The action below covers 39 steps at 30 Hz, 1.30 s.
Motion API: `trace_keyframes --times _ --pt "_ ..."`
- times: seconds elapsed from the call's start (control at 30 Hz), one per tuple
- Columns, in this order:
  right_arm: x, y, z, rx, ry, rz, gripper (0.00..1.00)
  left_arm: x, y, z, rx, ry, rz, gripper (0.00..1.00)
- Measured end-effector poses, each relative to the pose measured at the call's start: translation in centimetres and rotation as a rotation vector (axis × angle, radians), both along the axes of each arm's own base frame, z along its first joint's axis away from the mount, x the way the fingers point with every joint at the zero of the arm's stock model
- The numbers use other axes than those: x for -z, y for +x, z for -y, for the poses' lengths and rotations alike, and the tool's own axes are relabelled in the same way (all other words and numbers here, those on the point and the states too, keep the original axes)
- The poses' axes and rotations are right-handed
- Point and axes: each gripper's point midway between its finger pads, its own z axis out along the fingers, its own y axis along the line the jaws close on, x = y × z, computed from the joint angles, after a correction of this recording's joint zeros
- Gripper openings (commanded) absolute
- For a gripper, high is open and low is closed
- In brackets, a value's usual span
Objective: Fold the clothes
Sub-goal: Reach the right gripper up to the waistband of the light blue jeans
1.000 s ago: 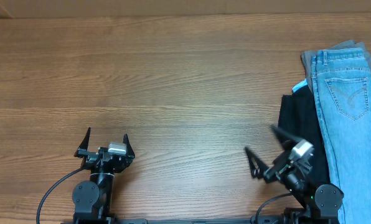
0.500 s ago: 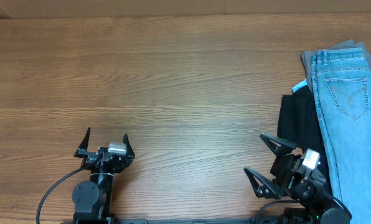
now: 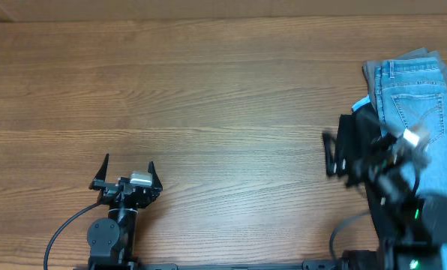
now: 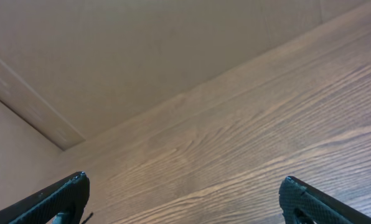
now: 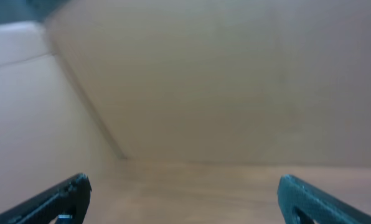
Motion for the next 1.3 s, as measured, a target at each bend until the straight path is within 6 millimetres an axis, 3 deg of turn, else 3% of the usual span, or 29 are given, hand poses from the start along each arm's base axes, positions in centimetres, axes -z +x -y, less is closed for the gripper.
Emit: trace_keyframes --times 0.13,0.27,0.43,0.57,0.67,0.9,0.97,1.07,1.23,1.3 --pt "-1.1 5.1 1.9 0.117 -0.052 -0.129 1.00 0.0 0.0 0.0 0.000 0.000 0.000 1.00" --pt "0.1 11.4 4.6 0.250 -0.138 -0.318 1.00 0.0 0.0 0.0 0.000 0.000 0.000 1.00" --pt "4.0 18.3 9.6 0.418 -0.221 -0.566 1.00 0.0 0.0 0.0 0.000 0.000 0.000 1.00" --pt "8.7 21.8 13.4 0.503 -0.258 -0.713 1.00 0.0 0.0 0.0 0.000 0.000 0.000 1.00" --pt "11.3 23.2 15.4 0.542 -0.274 -0.755 1.00 0.0 0.0 0.0 0.000 0.000 0.000 1.00" --pt "12.3 24.3 19.2 0.657 -0.410 -0.740 1.00 0.0 0.0 0.0 0.000 0.000 0.000 1.00" --pt "13.4 24.8 20.3 0.701 -0.480 -0.760 1.00 0.0 0.0 0.0 0.000 0.000 0.000 1.00" --pt "16.7 25.0 21.8 0.747 -0.572 -0.838 1.00 0.0 0.0 0.0 0.000 0.000 0.000 1.00" --pt "23.9 24.8 23.6 0.769 -0.708 -0.999 1.00 0.0 0.0 0.0 0.000 0.000 0.000 1.00" --pt "25.3 24.7 23.9 0.768 -0.730 -1.028 1.00 0.0 0.0 0.0 0.000 0.000 0.000 1.00"
